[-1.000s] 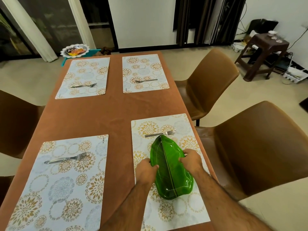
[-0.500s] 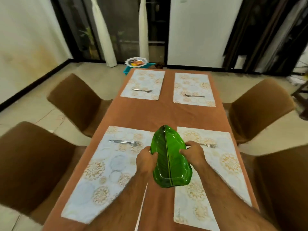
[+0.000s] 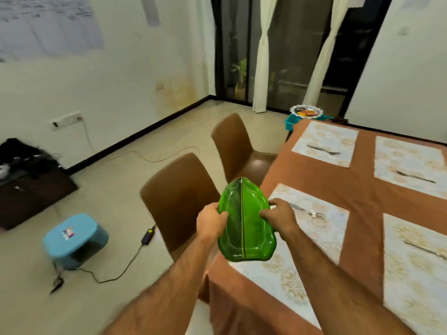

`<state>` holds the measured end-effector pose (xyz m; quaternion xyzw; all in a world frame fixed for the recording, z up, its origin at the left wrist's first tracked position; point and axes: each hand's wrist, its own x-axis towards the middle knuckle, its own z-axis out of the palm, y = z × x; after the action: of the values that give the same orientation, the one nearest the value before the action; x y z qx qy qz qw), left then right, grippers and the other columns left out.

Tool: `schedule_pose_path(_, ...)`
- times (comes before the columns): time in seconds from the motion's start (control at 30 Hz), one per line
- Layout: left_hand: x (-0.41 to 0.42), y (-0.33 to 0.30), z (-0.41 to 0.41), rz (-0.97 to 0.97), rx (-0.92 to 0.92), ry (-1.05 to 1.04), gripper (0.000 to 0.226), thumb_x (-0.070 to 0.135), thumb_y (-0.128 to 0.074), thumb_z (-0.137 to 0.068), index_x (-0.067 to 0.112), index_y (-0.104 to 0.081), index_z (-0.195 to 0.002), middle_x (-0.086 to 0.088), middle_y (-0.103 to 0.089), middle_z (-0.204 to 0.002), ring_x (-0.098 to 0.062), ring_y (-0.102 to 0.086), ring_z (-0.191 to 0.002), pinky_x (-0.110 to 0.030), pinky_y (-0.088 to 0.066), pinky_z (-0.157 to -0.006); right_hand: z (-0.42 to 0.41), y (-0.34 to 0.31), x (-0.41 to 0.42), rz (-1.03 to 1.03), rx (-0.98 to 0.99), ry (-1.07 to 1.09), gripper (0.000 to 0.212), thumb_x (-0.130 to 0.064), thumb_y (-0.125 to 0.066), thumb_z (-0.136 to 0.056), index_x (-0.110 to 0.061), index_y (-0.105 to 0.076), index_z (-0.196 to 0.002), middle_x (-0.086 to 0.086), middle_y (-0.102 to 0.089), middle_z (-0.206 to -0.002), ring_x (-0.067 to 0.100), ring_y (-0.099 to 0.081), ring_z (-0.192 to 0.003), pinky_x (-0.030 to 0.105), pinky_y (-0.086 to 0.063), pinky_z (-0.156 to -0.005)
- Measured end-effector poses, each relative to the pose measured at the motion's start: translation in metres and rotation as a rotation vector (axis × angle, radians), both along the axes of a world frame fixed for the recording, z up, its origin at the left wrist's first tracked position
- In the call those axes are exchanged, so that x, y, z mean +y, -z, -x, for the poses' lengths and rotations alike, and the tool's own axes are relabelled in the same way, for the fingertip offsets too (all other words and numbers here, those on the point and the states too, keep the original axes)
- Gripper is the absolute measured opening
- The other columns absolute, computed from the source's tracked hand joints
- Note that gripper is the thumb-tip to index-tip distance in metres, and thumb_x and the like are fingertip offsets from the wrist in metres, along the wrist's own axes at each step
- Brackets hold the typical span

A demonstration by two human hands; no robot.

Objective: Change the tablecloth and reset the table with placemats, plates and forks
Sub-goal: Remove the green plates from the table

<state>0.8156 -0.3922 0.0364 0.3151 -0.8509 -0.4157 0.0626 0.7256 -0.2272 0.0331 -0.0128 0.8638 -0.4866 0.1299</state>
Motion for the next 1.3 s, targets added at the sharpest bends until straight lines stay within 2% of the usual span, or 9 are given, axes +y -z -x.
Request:
schedule_pose_path(0.13,-0.08,-0.01,-0.039,0.001,0.013,-0.017,0.011,0.021,-0.061,-0.087,0.02,-0.07,-0.094,0.005,-0.066,-0.083,-0.016,-0.06,-0.08,-0.025,-0.041,-0.069,-0.037,-0.011,-0.082,0.042,0.022,-0.043,0.015,-0.012,-0.069,-0.065,-0.021,-0.064,-0.077,0.006,-0.07,-0.082,0.03,-0.068,-0.083,0.04,-0.057,-0.076)
schedule_pose_path(0.23,-0.138,-0.012,-0.055,-0.006,0.009,-0.037,0.015,0.024,-0.063,-0.085,0.018,-0.071,-0.096,0.001,-0.072,-0.09,-0.02,-0.065,-0.084,-0.031,-0.052,-0.076,-0.051,-0.012,-0.139,0.076,0.032,-0.059,0.019,-0.011,-0.07,-0.062,-0.025,-0.057,-0.066,0.008,-0.069,-0.076,0.033,-0.069,-0.078,0.043,-0.058,-0.07)
schedule_pose_path(0.33,-0.19,-0.008,-0.059,-0.017,0.001,-0.05,0.014,0.025,-0.065,-0.085,0.016,-0.071,-0.094,-0.004,-0.073,-0.089,-0.027,-0.068,-0.087,-0.041,-0.056,-0.079,-0.05,-0.003,-0.188,0.081,0.004,-0.101,0.02,-0.026,-0.064,-0.05,-0.025,-0.059,-0.069,0.007,-0.071,-0.078,0.03,-0.069,-0.077,0.045,-0.058,-0.071)
schedule_pose_path(0.5,-0.27,0.002,-0.042,-0.012,-0.019,-0.056,0.017,0.024,-0.065,-0.088,0.015,-0.07,-0.102,-0.006,-0.073,-0.096,-0.027,-0.067,-0.091,-0.035,-0.055,-0.08,-0.03,0.004,-0.269,0.017,0.022,-0.15,0.02,-0.022,-0.072,-0.063,-0.017,-0.065,-0.081,0.004,-0.07,-0.08,0.027,-0.068,-0.08,0.039,-0.057,-0.073)
schedule_pose_path(0.63,-0.339,0.006,-0.005,-0.045,0.002,-0.087,0.022,0.021,-0.063,-0.091,0.011,-0.068,-0.111,-0.009,-0.071,-0.1,-0.025,-0.067,-0.092,-0.038,-0.056,-0.083,0.008,0.006,-0.339,-0.01,0.032,-0.159,0.02,-0.02,-0.072,-0.072,-0.017,-0.067,-0.09,0.003,-0.07,-0.086,0.025,-0.066,-0.082,0.035,-0.054,-0.074)
schedule_pose_path(0.9,-0.456,-0.009,0.067,-0.089,0.005,-0.1,0.024,0.02,-0.065,-0.089,0.014,-0.069,-0.112,-0.006,-0.072,-0.1,-0.025,-0.068,-0.093,-0.042,-0.056,-0.087,0.08,-0.01,-0.454,0.03,0.021,-0.161,0.019,-0.016,-0.072,-0.073,-0.021,-0.065,-0.09,-0.002,-0.067,-0.085,0.02,-0.064,-0.083,0.028,-0.047,-0.069)
schedule_pose_path(1.0,-0.496,-0.007,0.102,-0.06,-0.025,-0.06,0.022,0.022,-0.065,-0.089,0.012,-0.069,-0.108,-0.008,-0.072,-0.098,-0.026,-0.067,-0.092,-0.041,-0.056,-0.085,0.109,-0.004,-0.49,0.041,-0.005,-0.113,0.023,-0.016,-0.072,-0.072,-0.019,-0.067,-0.095,0.0,-0.07,-0.087,0.022,-0.067,-0.086,0.031,-0.053,-0.072)
schedule_pose_path(1.23,-0.597,0.002,0.212,-0.054,-0.032,0.124,0.016,0.02,-0.065,-0.09,0.014,-0.069,-0.104,-0.004,-0.071,-0.091,-0.024,-0.068,-0.087,-0.038,-0.058,-0.081,0.188,0.01,-0.576,0.067,-0.026,0.02,0.03,-0.014,-0.071,-0.072,-0.016,-0.069,-0.102,0.004,-0.071,-0.092,0.024,-0.068,-0.084,0.024,-0.048,-0.059)
schedule_pose_path(1.3,-0.626,0.001,0.244,-0.03,-0.057,0.174,0.016,0.021,-0.065,-0.089,0.016,-0.069,-0.104,-0.005,-0.071,-0.093,-0.025,-0.068,-0.089,-0.038,-0.058,-0.081,0.211,0.012,-0.601,0.119,-0.057,0.079,0.031,-0.012,-0.07,-0.068,-0.017,-0.07,-0.099,0.007,-0.072,-0.089,0.026,-0.07,-0.077,0.031,-0.056,-0.055)
